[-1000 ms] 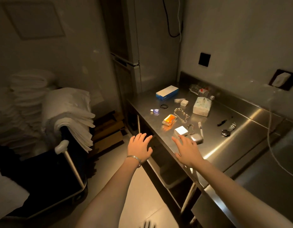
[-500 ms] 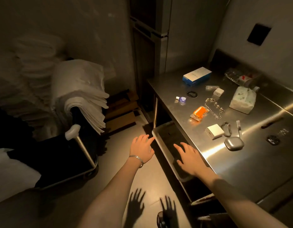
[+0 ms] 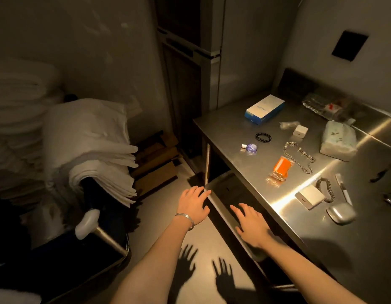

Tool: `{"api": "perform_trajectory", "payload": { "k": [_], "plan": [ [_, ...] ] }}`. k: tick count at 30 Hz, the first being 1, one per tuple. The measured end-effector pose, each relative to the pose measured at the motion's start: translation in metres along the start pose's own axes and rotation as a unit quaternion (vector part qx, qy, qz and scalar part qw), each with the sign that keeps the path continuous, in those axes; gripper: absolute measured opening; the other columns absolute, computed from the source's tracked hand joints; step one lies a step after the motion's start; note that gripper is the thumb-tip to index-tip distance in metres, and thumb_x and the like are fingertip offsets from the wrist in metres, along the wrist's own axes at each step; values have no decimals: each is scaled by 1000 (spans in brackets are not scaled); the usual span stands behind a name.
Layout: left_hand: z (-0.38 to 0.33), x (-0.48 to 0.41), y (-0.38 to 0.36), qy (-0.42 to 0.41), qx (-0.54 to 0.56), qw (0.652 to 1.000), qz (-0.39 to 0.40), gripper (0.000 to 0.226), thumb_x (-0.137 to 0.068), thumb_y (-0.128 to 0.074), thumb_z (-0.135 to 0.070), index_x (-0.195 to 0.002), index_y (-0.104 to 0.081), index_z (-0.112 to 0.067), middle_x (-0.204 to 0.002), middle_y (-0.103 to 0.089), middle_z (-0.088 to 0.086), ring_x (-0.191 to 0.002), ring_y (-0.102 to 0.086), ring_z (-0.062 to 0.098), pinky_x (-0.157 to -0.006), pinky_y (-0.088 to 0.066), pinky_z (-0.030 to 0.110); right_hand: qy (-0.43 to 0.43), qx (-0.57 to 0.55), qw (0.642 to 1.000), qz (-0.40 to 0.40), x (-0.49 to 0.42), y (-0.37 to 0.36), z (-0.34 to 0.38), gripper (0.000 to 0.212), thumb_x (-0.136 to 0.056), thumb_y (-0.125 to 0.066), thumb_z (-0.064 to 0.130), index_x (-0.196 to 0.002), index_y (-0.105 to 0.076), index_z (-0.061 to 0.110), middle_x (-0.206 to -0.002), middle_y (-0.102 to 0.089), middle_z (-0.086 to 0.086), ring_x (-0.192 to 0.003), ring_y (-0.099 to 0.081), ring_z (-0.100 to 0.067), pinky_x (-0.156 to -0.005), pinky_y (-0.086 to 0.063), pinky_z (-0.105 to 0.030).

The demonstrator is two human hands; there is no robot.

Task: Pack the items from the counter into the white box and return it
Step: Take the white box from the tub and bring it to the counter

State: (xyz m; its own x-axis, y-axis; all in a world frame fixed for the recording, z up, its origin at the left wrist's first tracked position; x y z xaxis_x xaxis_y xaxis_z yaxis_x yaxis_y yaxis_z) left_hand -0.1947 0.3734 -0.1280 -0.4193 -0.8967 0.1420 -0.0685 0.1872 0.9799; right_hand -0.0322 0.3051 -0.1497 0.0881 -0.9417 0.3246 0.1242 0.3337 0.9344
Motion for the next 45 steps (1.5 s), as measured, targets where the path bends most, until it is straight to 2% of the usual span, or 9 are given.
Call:
{"api": "perform_trajectory", "payload": {
  "k": [5, 10, 16, 22, 27, 34, 45],
  "plan": [
    [38, -21, 6, -102, -25, 994, 15, 54, -91, -42, -37, -143, -28, -30, -150, -28, 0, -140, -17, 19, -113, -11, 36, -85, -54, 995, -16, -9, -15, 45, 66, -93, -48, 34, -148, -12, 25, -154, -19, -7, -142, -21, -25, -115, -22, -39],
    [81, -30, 16, -179, -63, 982, 2, 55, -91, -42, -37, -144, -27, -29, -150, -29, -1, -139, -19, 19, -112, -14, 35, -136, -83, 987, -23, -16, -29, 93, 65, -92, -47, 32, -147, -14, 23, -153, -19, -10, -140, -22, -27, -114, -23, -40],
    [85, -28, -11, -247, -70, 966, 23, 54, -91, -42, -37, -143, -29, -29, -149, -30, -2, -138, -21, 18, -111, -16, 34, -186, -81, 978, -45, -14, -35, 106, 64, -92, -48, 32, -147, -15, 22, -152, -22, -11, -139, -24, -28, -113, -26, -41],
    [76, -47, -85, -277, -73, 958, 22, 54, -91, -43, -38, -142, -31, -29, -148, -32, -2, -137, -23, 17, -109, -20, 34, -214, -46, 974, -53, -29, -79, 76, 67, -92, -49, 33, -147, -14, 21, -151, -24, -10, -139, -25, -28, -112, -27, -41],
    [65, -63, -172, -314, -79, 946, 19, 55, -90, -43, -38, -142, -30, -30, -149, -32, -2, -137, -24, 17, -109, -21, 36, -225, -48, 972, -42, -50, -161, 56, 67, -91, -50, 33, -147, -15, 22, -151, -25, -11, -139, -25, -28, -113, -27, -42],
    [66, -102, -289, -318, -73, 945, 1, 54, -91, -43, -39, -143, -29, -30, -150, -30, -2, -137, -22, 17, -109, -21, 35, -239, -39, 968, -61, -98, -265, 9, 65, -92, -49, 33, -146, -16, 23, -150, -26, -10, -138, -26, -27, -112, -27, -41],
    [56, -162, -410, -334, -86, 938, -36, 54, -92, -43, -39, -143, -29, -29, -148, -32, -1, -136, -25, 18, -110, -21, 36, -241, -28, 965, -98, -166, -372, -50, 62, -93, -47, 31, -146, -18, 20, -148, -29, -12, -136, -29, -29, -111, -29, -42]
  ]
}}
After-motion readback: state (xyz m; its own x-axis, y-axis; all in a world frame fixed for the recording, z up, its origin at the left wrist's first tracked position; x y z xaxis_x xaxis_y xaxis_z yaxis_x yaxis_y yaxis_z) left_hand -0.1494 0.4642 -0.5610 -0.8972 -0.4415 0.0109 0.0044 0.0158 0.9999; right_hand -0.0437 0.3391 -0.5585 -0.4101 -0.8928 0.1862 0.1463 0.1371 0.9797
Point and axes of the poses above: each hand's wrist, its own x-axis away from the middle knuckle, its own y-axis out of the back of the hand, z = x × y, the point moved 6 cm from there along -x, towards the middle knuckle
